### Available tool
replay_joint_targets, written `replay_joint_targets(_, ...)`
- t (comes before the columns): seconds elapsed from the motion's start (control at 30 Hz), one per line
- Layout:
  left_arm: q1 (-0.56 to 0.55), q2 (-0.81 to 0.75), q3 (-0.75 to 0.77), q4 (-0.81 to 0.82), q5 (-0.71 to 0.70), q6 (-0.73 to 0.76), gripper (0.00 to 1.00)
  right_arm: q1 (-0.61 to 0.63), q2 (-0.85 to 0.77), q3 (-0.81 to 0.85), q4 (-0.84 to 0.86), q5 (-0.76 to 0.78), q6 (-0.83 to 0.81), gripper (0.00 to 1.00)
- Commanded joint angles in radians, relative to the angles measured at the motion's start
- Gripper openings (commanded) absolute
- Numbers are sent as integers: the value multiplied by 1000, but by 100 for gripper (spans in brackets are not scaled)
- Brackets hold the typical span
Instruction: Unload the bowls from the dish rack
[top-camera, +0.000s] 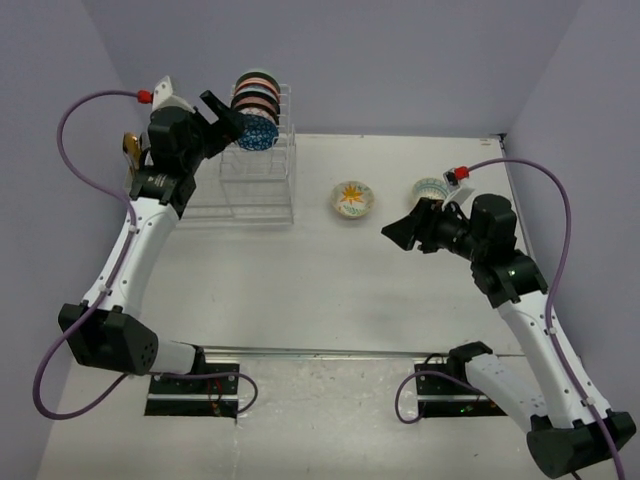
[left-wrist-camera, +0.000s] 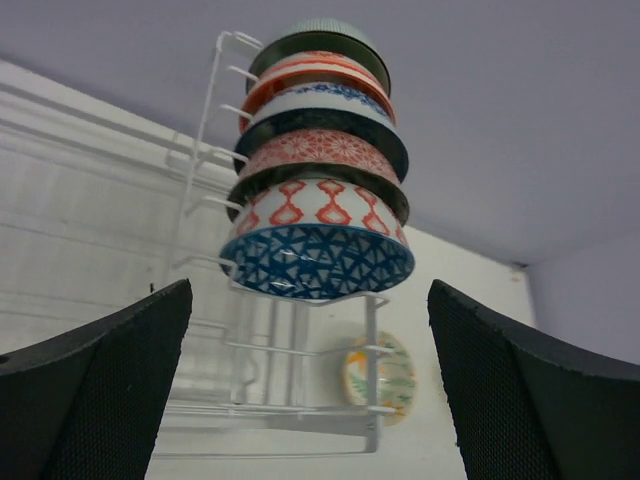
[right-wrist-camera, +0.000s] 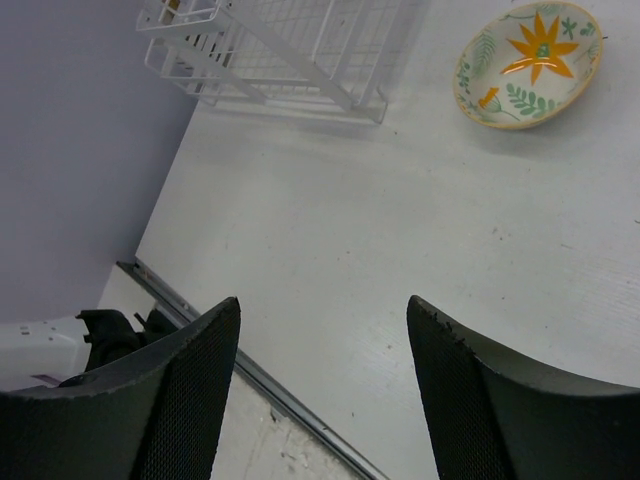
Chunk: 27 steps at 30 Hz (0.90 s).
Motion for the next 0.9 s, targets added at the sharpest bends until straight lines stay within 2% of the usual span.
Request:
replay_joint_targets(0.0,4,-46,-95,126,163,-393,100,-1,10,9,39,-43,-8,68)
replay_joint_targets(0.1,4,-51,-169,227,156,-596,100,-1,-3,-5,48,-43,-8,69)
replay_joint_targets(0.17,-10,-58,-188,233,135,-705,100,-1,-11,-11,44,-43,-11,69)
replay_joint_targets(0.27,-71,-86,-212,240,-76,-792,100,-1,-20,-12,27,-42,-19,69)
replay_joint_targets(0.37,-101,-98,-235,244,-195,-867,100,-1,-34,-12,21,-40,-19,69)
replay_joint_targets(0.53,-101,-59,-244,347,-249,-966,100,-1,-46,-20,16,-37,-16,68)
replay_joint_targets(0.67,-101,18,-165,300,-268,-1012,99,-1,-52,-16,1,-37,-14,69)
replay_joint_targets(0.77,-99,69,-142,324,-266,-1018,92,-1,-68,-11,-14,-20,-16,69)
replay_joint_targets(0.8,-98,87,-140,360,-263,-1023,86,-1,-74,-9,-19,-16,-20,69)
replay_joint_targets(0.87,-96,104,-120,372,-260,-1029,79,-1,-77,-5,-37,7,-30,69)
